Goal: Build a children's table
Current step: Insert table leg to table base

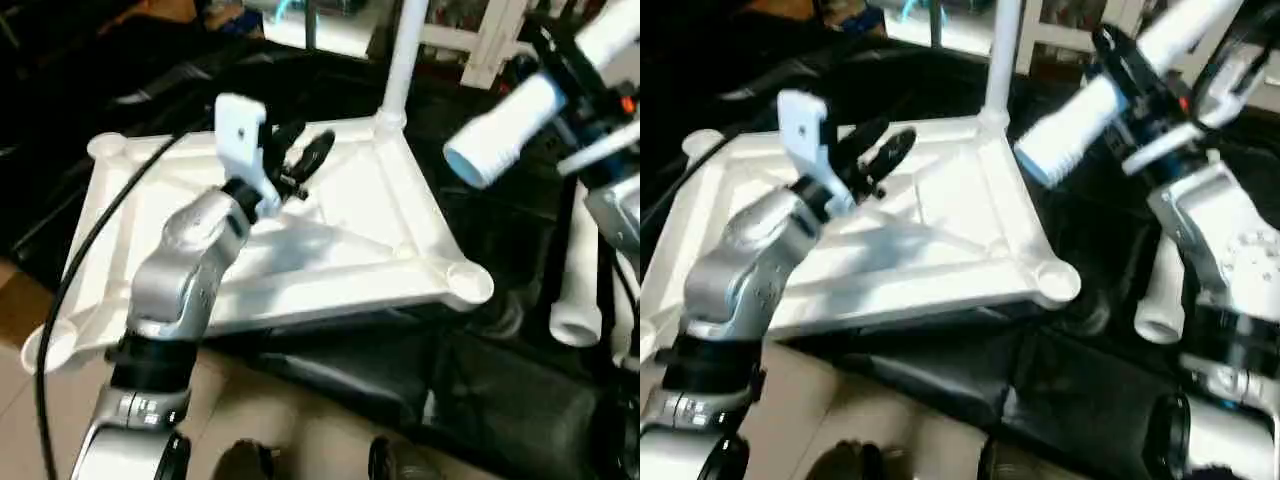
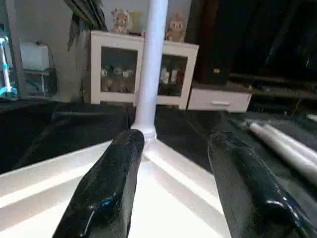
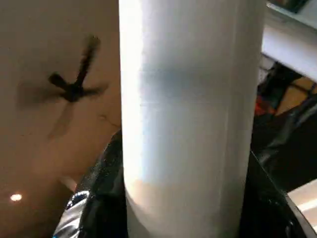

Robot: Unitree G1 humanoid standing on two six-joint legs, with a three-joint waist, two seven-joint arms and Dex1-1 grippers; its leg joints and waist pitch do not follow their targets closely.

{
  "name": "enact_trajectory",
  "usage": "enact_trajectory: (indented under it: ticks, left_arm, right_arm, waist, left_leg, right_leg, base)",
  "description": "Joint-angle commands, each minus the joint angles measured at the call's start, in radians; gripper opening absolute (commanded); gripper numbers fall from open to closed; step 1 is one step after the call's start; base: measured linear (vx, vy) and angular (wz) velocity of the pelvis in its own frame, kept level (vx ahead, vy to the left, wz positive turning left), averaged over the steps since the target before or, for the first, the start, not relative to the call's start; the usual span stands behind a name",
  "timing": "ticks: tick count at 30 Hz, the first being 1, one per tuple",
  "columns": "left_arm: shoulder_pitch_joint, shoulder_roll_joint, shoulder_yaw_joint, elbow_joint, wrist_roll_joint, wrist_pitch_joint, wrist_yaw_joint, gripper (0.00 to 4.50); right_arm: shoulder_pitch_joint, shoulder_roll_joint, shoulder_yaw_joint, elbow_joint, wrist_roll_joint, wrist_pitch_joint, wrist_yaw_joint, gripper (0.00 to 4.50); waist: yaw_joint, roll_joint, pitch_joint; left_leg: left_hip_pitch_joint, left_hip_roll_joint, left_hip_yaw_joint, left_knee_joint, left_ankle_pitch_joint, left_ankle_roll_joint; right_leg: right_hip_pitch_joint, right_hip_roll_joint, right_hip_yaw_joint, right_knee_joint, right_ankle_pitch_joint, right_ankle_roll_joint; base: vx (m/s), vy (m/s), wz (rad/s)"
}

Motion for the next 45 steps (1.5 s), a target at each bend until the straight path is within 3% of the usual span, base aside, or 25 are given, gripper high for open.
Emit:
enact_trajectory:
  ticks: [1, 2, 4, 6, 10, 12, 13, 14, 18, 22, 27, 34, 45]
  left_arm:
    - [0.025, 0.009, -0.015, -0.052, 0.03, -0.022, -0.021, 2.45]
    - [0.027, 0.007, -0.013, -0.06, 0.022, -0.021, -0.023, 2.45]
    - [0.038, -0.016, -0.009, -0.143, -0.08, 0.023, -0.068, 2.45]
    - [0.046, -0.015, -0.021, -0.175, -0.109, 0.041, -0.096, 2.45]
    - [0.108, 0.025, -0.132, -0.337, -0.274, 0.161, -0.269, 2.45]
    - [0.114, 0.03, -0.182, -0.344, -0.251, 0.177, -0.285, 2.45]
    - [0.114, 0.03, -0.182, -0.344, -0.251, 0.177, -0.285, 2.45]
    - [0.11, 0.021, -0.215, -0.315, -0.188, 0.149, -0.279, 2.45]
    - [0.077, 0.007, -0.247, -0.24, -0.076, 0.096, -0.238, 2.45]
    - [0.051, 0.0, -0.233, -0.227, -0.087, 0.092, -0.223, 2.45]
    - [0.016, -0.038, -0.182, -0.189, -0.083, 0.049, -0.188, 2.45]
    - [-0.011, -0.076, -0.107, -0.162, -0.104, 0.014, -0.156, 2.45]
    - [-0.017, -0.07, -0.078, -0.129, -0.07, -0.009, -0.142, 2.45]
  right_arm:
    - [0.01, -0.019, -0.017, -0.061, 0.092, 0.058, -0.053, 1.82]
    - [0.009, -0.018, -0.023, -0.061, 0.093, 0.067, -0.058, 1.82]
    - [0.008, -0.009, -0.048, -0.061, 0.09, 0.108, -0.082, 1.82]
    - [0.012, -0.01, -0.047, -0.066, 0.098, 0.11, -0.093, 1.82]
    - [0.025, -0.011, -0.017, -0.086, 0.122, 0.082, -0.125, 1.82]
    - [0.026, -0.012, -0.007, -0.095, 0.128, 0.079, -0.135, 1.82]
    - [0.026, -0.012, -0.007, -0.095, 0.128, 0.079, -0.135, 1.82]
    - [0.023, -0.004, -0.004, -0.104, 0.132, 0.079, -0.147, 1.82]
    - [0.013, 0.023, -0.007, -0.134, 0.134, 0.087, -0.175, 1.82]
    - [0.015, 0.023, 0.004, -0.152, 0.143, 0.081, -0.185, 1.82]
    - [0.02, 0.024, 0.014, -0.168, 0.15, 0.076, -0.195, 1.82]
    - [0.032, 0.034, 0.018, -0.195, 0.149, 0.076, -0.214, 1.82]
    - [0.033, 0.028, 0.027, -0.198, 0.152, 0.073, -0.216, 1.82]
  waist:
    - [0.002, -0.026, -0.095]
    - [0.003, -0.024, -0.095]
    - [0.003, -0.028, -0.095]
    - [0.005, -0.027, -0.093]
    - [0.007, -0.026, -0.091]
    - [0.005, -0.028, -0.089]
    - [0.004, -0.027, -0.087]
    - [0.004, -0.025, -0.087]
    - [-0.001, -0.026, -0.09]
    - [-0.001, -0.025, -0.092]
    - [-0.002, -0.026, -0.094]
    - [-0.003, -0.027, -0.094]
    - [-0.003, -0.026, -0.093]
  left_leg:
    - [0.013, -0.007, 0.007, -0.069, -0.046, 0.091]
    - [0.014, -0.007, 0.007, -0.069, -0.042, 0.088]
    - [0.013, -0.008, 0.01, -0.07, -0.031, 0.067]
    - [0.012, -0.007, 0.01, -0.071, -0.036, 0.065]
    - [0.017, -0.005, 0.013, -0.075, -0.037, 0.059]
    - [0.016, -0.005, 0.015, -0.076, -0.047, 0.057]
    - [0.016, -0.005, 0.014, -0.078, -0.067, 0.045]
    - [0.016, -0.004, 0.014, -0.079, -0.073, 0.041]
    - [0.015, -0.005, 0.011, -0.081, -0.074, 0.019]
    - [0.014, -0.008, 0.012, -0.081, -0.064, 0.01]
    - [0.01, -0.009, 0.013, -0.079, -0.039, 0.027]
    - [0.012, -0.008, 0.013, -0.079, -0.039, 0.037]
    - [0.012, -0.008, 0.013, -0.08, -0.043, 0.036]
  right_leg:
    - [0.072, -0.013, 0.022, -0.064, -0.126, -0.175]
    - [0.071, -0.013, 0.022, -0.063, -0.123, -0.176]
    - [0.071, -0.015, 0.024, -0.058, -0.106, -0.193]
    - [0.069, -0.014, 0.023, -0.06, -0.106, -0.199]
    - [0.065, -0.014, 0.023, -0.059, -0.119, -0.189]
    - [0.064, -0.013, 0.023, -0.064, -0.131, -0.181]
    - [0.065, -0.014, 0.024, -0.069, -0.165, -0.161]
    - [0.066, -0.015, 0.024, -0.072, -0.177, -0.153]
    - [0.068, -0.014, 0.024, -0.074, -0.181, -0.117]
    - [0.069, -0.014, 0.025, -0.073, -0.164, -0.124]
    - [0.075, -0.013, 0.025, -0.069, -0.102, -0.148]
    - [0.073, -0.012, 0.025, -0.07, -0.11, -0.152]
    - [0.072, -0.013, 0.025, -0.07, -0.116, -0.147]
  base:
    - [0.0, 0.0, 0.0]
    - [0.0, 0.0, 0.0]
    - [0.0, 0.0, 0.0]
    - [0.0, 0.0, 0.0]
    - [0.0, 0.0, 0.0]
    - [0.0, 0.0, 0.0]
    - [0.0, 0.0, 0.0]
    - [0.0, 0.0, 0.0]
    - [0.0, 0.0, 0.0]
    - [0.0, 0.0, 0.0]
    - [0.0, 0.0, 0.0]
    - [0.0, 0.0, 0.0]
    - [0.0, 0.0, 0.0]
